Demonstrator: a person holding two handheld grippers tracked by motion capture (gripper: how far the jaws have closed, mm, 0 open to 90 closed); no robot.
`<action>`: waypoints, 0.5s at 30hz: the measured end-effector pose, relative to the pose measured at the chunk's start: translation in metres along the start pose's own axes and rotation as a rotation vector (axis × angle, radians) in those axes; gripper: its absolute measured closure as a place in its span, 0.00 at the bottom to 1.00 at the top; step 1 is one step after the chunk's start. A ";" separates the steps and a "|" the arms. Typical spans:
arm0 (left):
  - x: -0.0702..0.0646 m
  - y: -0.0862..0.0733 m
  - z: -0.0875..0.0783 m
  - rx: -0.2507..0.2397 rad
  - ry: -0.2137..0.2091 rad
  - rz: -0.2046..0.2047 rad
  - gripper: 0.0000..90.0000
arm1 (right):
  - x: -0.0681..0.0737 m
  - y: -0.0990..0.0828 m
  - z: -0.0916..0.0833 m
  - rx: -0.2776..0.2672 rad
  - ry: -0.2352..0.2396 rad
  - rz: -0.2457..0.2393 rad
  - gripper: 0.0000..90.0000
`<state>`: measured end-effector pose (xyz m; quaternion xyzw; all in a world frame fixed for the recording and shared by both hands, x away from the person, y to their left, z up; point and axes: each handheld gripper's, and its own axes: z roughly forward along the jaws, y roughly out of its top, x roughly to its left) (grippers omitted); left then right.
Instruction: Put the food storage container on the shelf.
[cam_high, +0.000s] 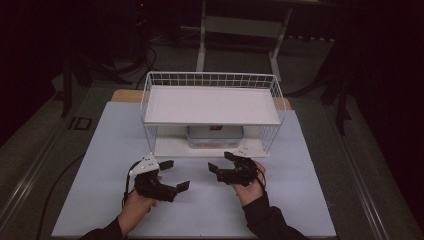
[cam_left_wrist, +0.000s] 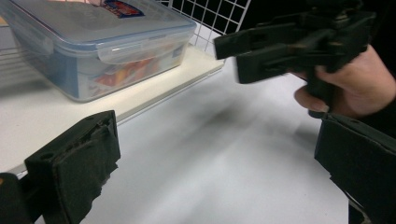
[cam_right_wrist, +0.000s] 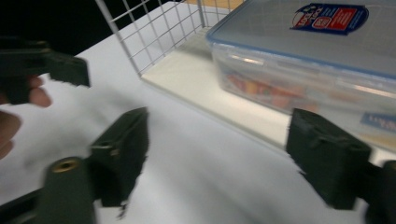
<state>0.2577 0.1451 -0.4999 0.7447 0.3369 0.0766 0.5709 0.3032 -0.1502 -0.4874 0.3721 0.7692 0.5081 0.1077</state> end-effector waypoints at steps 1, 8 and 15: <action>-0.001 0.000 0.000 -0.002 -0.003 0.000 0.00 | 0.000 -0.002 -0.004 -0.005 0.013 0.006 0.20; -0.003 -0.001 -0.004 0.001 -0.011 0.021 0.00 | -0.005 -0.015 -0.025 -0.025 0.012 0.002 0.17; -0.005 -0.002 -0.011 -0.004 -0.024 0.027 0.00 | -0.014 -0.029 -0.041 -0.022 -0.019 -0.009 0.17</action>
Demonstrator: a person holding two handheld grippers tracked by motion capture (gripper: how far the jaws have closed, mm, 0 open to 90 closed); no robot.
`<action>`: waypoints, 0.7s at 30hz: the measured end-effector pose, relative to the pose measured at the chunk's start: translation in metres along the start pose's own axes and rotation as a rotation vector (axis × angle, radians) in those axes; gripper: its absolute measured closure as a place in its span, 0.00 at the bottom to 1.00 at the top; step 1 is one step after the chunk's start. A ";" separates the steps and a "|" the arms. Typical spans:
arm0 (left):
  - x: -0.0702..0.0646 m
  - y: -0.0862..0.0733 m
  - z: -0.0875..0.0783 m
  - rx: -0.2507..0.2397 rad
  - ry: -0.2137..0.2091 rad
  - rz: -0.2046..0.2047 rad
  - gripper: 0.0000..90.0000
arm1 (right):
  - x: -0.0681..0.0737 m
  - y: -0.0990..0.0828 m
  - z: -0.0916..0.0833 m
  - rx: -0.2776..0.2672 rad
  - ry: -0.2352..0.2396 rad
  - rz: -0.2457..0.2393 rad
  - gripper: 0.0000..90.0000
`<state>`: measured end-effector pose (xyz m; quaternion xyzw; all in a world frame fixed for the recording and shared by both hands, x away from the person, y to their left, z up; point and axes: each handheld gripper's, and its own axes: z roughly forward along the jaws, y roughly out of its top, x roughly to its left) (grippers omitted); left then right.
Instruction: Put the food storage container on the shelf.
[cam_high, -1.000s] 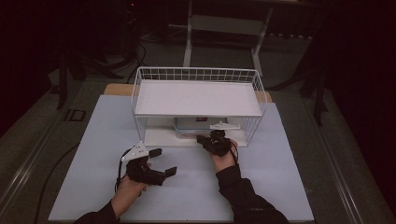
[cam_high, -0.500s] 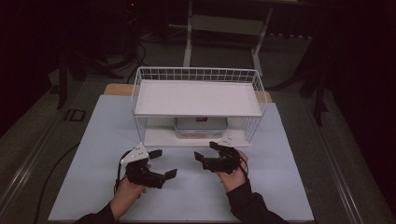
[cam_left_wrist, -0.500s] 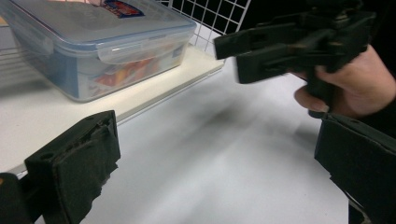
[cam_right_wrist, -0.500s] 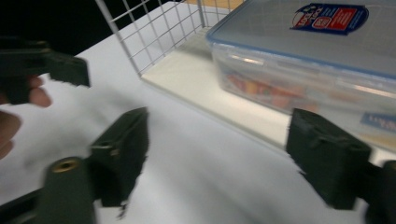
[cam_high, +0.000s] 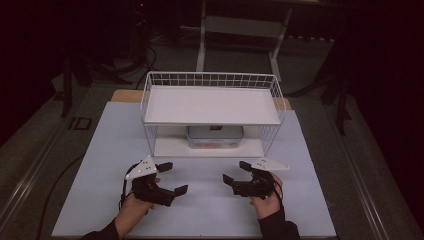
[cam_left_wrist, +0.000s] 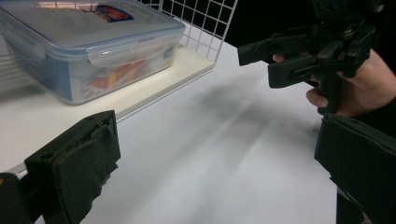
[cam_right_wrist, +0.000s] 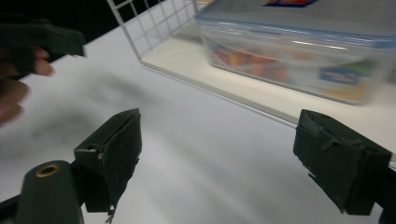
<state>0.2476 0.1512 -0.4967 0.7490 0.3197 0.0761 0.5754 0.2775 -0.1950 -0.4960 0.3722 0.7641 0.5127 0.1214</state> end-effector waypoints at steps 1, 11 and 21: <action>0.000 0.000 -0.001 -0.001 -0.004 -0.001 0.00 | -0.002 -0.002 -0.002 0.004 0.000 -0.009 0.17; -0.001 -0.009 -0.014 0.018 0.012 0.007 0.00 | -0.011 -0.022 -0.030 0.015 -0.006 -0.013 0.17; 0.003 -0.017 -0.015 0.032 0.009 -0.008 0.00 | -0.029 -0.036 -0.051 0.010 -0.043 -0.003 0.17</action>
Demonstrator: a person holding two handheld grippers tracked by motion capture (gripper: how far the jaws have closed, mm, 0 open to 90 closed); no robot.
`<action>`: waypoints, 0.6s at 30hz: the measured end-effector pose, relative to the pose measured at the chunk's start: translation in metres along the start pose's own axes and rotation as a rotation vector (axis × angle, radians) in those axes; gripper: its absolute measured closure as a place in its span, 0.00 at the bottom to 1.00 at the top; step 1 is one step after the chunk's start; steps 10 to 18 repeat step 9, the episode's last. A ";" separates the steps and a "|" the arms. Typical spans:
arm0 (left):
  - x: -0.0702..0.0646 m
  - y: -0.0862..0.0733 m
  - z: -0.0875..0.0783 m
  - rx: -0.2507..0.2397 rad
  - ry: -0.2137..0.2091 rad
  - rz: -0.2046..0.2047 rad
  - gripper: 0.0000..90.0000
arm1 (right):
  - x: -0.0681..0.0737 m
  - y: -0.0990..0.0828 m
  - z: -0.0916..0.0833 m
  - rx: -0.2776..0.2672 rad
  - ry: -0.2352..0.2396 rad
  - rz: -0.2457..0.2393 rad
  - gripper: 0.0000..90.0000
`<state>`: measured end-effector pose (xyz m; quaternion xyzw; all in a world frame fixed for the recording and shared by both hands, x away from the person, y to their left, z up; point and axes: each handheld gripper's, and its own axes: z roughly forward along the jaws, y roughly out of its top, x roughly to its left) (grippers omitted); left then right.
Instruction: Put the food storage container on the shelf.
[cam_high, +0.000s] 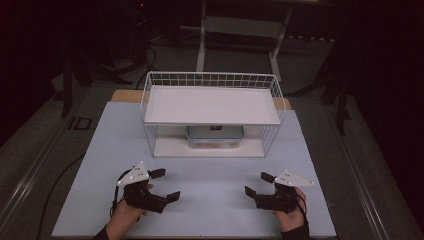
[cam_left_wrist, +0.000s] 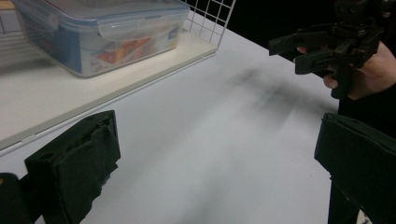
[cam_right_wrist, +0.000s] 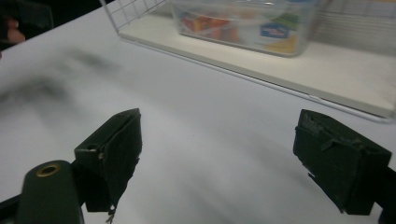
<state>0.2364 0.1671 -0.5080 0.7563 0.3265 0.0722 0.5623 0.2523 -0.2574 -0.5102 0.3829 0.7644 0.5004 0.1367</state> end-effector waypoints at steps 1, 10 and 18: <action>0.000 -0.001 0.001 -0.001 0.002 0.013 0.00 | -0.001 -0.001 -0.001 -0.001 -0.004 0.000 0.17; -0.001 -0.001 0.006 0.007 -0.007 0.037 0.00 | -0.001 -0.002 -0.001 0.012 -0.008 -0.008 0.18; -0.001 -0.001 0.006 0.007 -0.007 0.037 0.00 | -0.001 -0.002 -0.001 0.012 -0.008 -0.008 0.18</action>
